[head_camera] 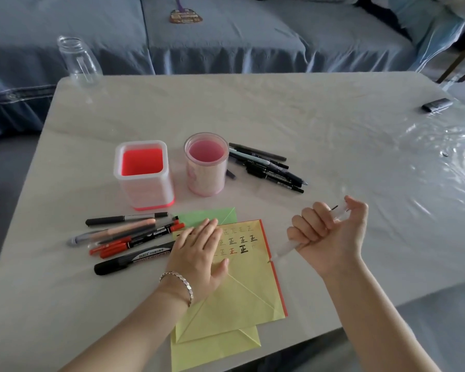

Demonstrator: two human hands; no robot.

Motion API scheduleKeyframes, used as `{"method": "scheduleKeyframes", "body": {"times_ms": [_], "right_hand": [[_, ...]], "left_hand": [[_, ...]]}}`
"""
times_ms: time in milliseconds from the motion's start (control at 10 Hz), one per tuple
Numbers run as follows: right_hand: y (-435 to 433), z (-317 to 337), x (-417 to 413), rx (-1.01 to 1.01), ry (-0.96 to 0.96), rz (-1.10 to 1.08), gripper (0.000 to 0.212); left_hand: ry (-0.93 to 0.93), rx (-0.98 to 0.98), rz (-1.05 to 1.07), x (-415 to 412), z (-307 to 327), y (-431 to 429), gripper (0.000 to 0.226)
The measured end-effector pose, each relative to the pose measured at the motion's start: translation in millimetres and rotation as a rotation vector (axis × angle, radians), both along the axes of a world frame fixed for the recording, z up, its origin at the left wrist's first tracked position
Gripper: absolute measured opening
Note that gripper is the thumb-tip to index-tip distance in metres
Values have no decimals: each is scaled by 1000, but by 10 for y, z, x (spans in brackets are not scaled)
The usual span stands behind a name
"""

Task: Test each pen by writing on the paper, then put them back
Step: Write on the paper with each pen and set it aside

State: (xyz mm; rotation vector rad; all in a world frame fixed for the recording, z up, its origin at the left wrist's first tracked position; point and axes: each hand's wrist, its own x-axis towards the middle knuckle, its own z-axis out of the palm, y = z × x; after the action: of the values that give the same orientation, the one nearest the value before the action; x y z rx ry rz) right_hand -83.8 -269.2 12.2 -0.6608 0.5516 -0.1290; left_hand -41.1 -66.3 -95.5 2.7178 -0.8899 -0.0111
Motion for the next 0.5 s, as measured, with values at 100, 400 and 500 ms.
{"method": "scheduleKeyframes", "body": {"times_ms": [100,400,500], "right_hand": [[24,-74,4,96,35,-71,45],[-28,-263,-84,-43,108,-95,50],[-65,-330,-178,-327,124,48,75]], "left_hand": [[-4,1,-1,1,-5,4,58],[-73,37,-23,-25,-31,13,58],[-159,34,-59,-76,-23,-37,51]]}}
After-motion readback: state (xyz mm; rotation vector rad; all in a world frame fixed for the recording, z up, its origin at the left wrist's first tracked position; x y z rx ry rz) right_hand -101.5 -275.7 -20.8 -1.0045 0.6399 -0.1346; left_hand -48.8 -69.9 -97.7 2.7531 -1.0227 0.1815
